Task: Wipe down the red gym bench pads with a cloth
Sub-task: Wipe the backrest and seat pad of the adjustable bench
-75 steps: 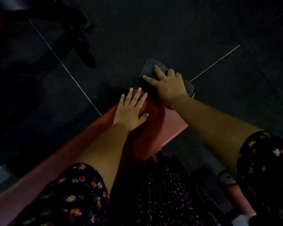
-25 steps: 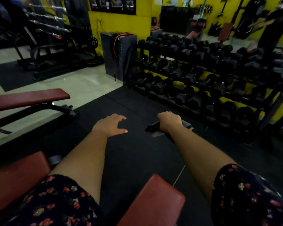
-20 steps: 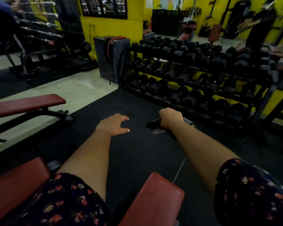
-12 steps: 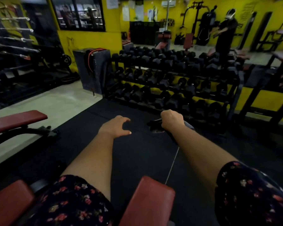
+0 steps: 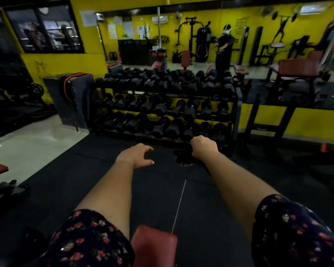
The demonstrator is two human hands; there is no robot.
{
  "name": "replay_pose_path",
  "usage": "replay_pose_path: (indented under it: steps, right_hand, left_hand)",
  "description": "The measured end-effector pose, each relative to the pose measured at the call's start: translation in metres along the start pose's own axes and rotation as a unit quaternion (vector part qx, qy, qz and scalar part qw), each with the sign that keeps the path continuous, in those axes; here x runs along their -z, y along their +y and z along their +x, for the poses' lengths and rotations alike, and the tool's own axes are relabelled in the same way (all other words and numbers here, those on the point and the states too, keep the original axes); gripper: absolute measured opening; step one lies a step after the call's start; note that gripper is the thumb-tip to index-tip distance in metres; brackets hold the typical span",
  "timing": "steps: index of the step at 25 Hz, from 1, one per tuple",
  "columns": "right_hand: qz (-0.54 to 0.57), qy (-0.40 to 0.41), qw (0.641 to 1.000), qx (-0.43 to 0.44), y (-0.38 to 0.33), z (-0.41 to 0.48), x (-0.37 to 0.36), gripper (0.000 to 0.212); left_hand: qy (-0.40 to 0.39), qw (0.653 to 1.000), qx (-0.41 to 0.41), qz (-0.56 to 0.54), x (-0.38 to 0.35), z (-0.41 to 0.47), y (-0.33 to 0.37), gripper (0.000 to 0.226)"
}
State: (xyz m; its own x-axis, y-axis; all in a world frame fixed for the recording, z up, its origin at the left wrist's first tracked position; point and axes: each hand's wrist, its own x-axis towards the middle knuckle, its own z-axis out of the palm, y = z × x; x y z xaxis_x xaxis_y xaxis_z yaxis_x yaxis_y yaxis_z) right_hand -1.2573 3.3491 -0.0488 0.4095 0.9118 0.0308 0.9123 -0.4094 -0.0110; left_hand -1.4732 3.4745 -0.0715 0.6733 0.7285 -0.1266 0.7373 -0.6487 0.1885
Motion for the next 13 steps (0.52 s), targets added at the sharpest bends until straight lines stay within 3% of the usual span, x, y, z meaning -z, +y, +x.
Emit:
replay_pose_path:
  steps: [6,13]
  right_hand:
    - [-0.014,0.001,0.999,-0.031,0.114,0.024,0.003,0.015]
    - [-0.022,-0.019,0.997,-0.066,0.227,0.032,-0.021,0.024]
  left_hand:
    - [0.004,0.999,-0.043,0.003,0.002,0.084,0.100,0.062]
    - [-0.067,0.994,-0.090,-0.010,-0.051,0.155,0.205,0.061]
